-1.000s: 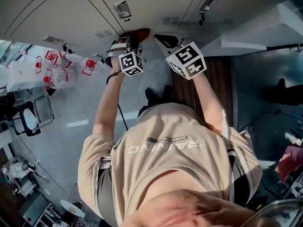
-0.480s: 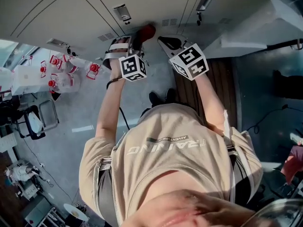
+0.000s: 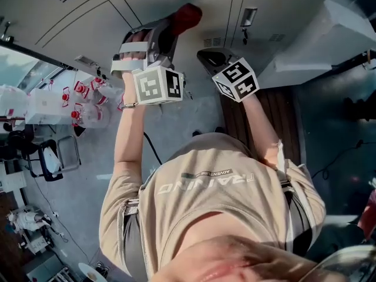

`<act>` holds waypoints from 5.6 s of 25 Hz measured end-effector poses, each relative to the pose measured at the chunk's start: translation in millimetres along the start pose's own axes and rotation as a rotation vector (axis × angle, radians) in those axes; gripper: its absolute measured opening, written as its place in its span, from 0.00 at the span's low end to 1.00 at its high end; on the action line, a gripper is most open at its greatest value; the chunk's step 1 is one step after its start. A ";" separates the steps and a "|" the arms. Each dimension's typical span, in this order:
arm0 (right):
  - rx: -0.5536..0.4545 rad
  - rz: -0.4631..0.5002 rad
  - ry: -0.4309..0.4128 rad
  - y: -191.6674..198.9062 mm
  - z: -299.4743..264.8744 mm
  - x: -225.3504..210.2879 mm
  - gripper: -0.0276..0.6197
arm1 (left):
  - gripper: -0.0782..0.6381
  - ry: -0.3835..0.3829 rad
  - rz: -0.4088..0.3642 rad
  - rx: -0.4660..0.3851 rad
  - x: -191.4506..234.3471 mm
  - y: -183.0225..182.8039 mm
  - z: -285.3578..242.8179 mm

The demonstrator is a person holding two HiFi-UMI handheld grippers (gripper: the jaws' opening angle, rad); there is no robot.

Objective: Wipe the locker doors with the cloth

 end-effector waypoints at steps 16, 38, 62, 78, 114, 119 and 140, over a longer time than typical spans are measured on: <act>-0.085 0.108 0.005 -50.7 15.0 -1.4 0.06 | 0.20 -0.220 -0.126 -0.018 100.0 -39.7 -2.7; 0.048 -0.030 0.024 19.5 27.1 -24.2 0.06 | 0.20 -0.142 -0.020 -0.025 38.2 -25.9 -56.9; 0.092 -0.117 -0.003 54.1 12.5 -33.4 0.06 | 0.20 0.214 0.103 0.018 -105.0 14.9 -95.3; 0.128 -0.158 0.036 74.5 18.5 -45.9 0.06 | 0.20 0.440 0.138 0.072 -199.1 43.2 -121.2; 0.068 -0.085 0.117 42.0 54.6 -30.9 0.06 | 0.20 0.265 0.095 0.012 -94.4 -32.3 -63.9; 0.001 -0.030 0.125 10.2 68.3 -41.9 0.06 | 0.20 0.146 0.059 -0.021 -33.1 -72.0 -55.6; -0.085 0.134 0.078 -39.2 90.6 -78.9 0.06 | 0.20 -0.105 -0.074 0.043 70.0 -116.4 -83.0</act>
Point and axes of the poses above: the fingertips, and each gripper's own axes: z backward along the fingers, x to its left, y out of its underside, the point moved 7 cm from there along z, backward along the fingers, and after that the axes turned 5 degrees about z, right-handed, at the moved point
